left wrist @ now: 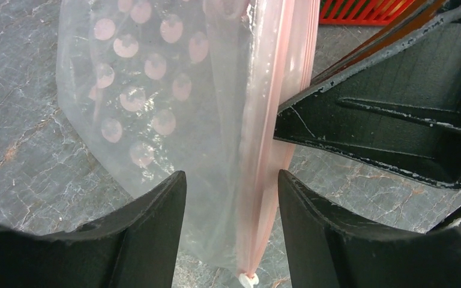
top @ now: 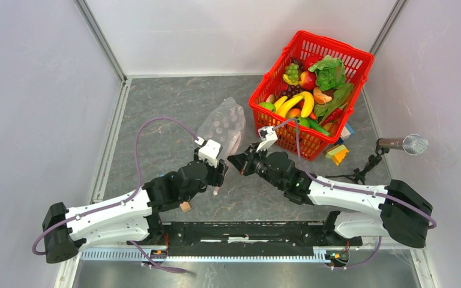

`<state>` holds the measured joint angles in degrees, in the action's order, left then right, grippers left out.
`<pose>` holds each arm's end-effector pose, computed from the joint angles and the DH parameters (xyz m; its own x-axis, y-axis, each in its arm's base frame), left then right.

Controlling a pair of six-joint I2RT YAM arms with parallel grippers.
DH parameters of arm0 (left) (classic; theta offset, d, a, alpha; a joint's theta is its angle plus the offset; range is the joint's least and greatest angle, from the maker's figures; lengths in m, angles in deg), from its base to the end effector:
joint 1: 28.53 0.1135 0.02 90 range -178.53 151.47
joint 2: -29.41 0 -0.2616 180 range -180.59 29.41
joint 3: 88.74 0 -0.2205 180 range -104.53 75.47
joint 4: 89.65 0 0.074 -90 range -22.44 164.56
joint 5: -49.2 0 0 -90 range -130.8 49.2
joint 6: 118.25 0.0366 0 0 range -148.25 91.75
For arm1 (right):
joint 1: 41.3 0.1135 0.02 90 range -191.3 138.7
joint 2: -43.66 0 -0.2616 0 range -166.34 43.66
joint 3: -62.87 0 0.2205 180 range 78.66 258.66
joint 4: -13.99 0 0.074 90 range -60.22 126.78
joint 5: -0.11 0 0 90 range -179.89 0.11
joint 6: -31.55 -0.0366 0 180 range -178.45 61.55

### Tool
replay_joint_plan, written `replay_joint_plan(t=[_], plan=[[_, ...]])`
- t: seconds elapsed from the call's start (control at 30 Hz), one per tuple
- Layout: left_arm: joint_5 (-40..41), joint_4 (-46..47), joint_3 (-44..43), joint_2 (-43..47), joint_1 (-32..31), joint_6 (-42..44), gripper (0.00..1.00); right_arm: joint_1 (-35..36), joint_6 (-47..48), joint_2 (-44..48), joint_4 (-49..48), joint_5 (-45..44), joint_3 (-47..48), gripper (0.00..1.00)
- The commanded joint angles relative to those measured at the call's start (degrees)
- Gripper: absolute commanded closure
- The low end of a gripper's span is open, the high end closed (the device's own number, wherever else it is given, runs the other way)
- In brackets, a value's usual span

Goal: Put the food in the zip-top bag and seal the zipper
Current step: Open the zipper of the food storage bag.

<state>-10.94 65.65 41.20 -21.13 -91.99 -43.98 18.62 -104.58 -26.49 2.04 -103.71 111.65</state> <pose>0.0922 -0.1439 0.2686 -0.3387 0.1520 -0.9285 0.5015 0.8642 -0.0414 0.1301 0.2073 0.2613 -0.5775 0.3997 -0.7119 -0.4413 0.5807 0.6841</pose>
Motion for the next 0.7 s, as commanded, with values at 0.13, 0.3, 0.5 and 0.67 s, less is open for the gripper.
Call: replay_joint_plan(t=[0.13,0.3,0.5,0.67], plan=[[6.98,1.12,-1.51,0.93,-0.19,1.68,0.41,0.46,1.0,-0.52,-0.29,-0.42,3.57,1.0],[12.61,-1.39,-0.82,0.02,-0.19,0.37,0.46,0.76,1.13,0.65,0.68,-1.27,3.58,1.0],[13.04,-1.6,0.05,-1.11,-0.2,-2.03,0.4,0.81,0.44,1.31,1.71,-1.99,3.22,1.0],[11.17,-1.42,1.74,-2.64,-0.65,-5.79,0.37,0.77,-0.66,1.33,1.04,-3.24,3.89,1.0]])
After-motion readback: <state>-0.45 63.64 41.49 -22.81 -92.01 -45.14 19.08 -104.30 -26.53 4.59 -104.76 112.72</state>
